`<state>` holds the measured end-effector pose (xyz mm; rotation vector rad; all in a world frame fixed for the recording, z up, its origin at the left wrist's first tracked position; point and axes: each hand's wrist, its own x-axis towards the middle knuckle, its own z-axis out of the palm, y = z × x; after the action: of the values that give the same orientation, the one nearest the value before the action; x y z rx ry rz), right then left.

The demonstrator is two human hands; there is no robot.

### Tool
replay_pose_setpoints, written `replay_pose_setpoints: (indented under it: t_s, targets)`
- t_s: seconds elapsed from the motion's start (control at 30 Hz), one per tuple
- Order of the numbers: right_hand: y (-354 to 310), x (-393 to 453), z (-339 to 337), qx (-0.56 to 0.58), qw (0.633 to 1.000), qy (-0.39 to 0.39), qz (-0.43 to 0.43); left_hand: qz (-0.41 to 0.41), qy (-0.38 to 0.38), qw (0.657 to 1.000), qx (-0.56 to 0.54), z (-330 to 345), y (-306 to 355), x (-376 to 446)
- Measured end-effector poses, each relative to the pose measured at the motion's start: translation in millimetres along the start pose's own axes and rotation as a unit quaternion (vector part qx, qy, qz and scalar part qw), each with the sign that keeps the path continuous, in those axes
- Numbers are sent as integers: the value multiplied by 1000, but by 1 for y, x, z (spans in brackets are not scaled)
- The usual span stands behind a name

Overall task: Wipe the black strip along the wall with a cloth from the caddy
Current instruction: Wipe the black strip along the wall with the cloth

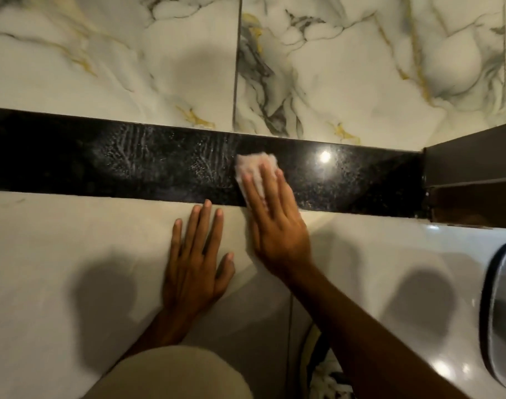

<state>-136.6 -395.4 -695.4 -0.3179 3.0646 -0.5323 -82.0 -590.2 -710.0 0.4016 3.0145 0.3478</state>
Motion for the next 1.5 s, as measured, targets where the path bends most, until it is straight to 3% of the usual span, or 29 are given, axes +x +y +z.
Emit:
replay_pose_setpoints:
  t_s: [0.13, 0.23, 0.3, 0.4, 0.5, 0.53, 0.63, 0.73, 0.8, 0.9, 1.0, 1.07, 1.17, 1.27, 1.33, 1.5]
  targets:
    - [17, -34, -18, -66, 981, 54, 174, -2, 1, 1000, -10, -5, 3, 2]
    - [6, 24, -11, -72, 948, 118, 287, -7, 7, 1000, -11, 1, 1, 0]
    - [-11, 65, 2, -26, 942, 122, 313, -5, 14, 1000, -7, 7, -1, -1]
    - [-33, 74, 15, -18, 978, 75, 196, 1, 13, 1000, 0, 9, -3, -1]
    - [-26, 17, 7, -35, 997, 37, 50, 0, 2, 1000, -3, 2, -6, -4]
    - [-19, -8, 2, -46, 997, 47, 50, -2, -1, 1000, -6, -1, -9, -6]
    - [-5, -49, -9, -72, 981, 51, 172, -25, -10, 1000, -4, -7, -29, -18]
    - [-14, -8, -3, -65, 946, 122, 292, -41, -9, 999, 12, -7, -49, -31]
    - [-30, 41, 7, -33, 940, 122, 318, -48, -2, 999, 14, -5, -52, -34]
    - [-64, 83, 25, -29, 987, 41, 155, -55, 5, 998, 12, -1, -51, -33]
    - [-74, 55, 28, -31, 999, -5, 6, -66, -4, 998, 14, -3, -60, -41]
    - [-63, 7, 17, -39, 999, -1, 0, -72, -7, 997, 12, -7, -67, -50]
    - [-41, -25, 3, -81, 994, 36, 65, -85, 1, 996, 15, -12, -70, -55]
    - [-48, 26, 6, -78, 977, 69, 184, -91, 5, 996, 5, -9, -68, -53]
    - [-67, 74, 18, -36, 972, 70, 219, -95, 14, 995, 4, -6, -70, -54]
    - [-123, 92, 39, -13, 1000, 7, 23, -118, 14, 993, 3, -11, -69, -56]
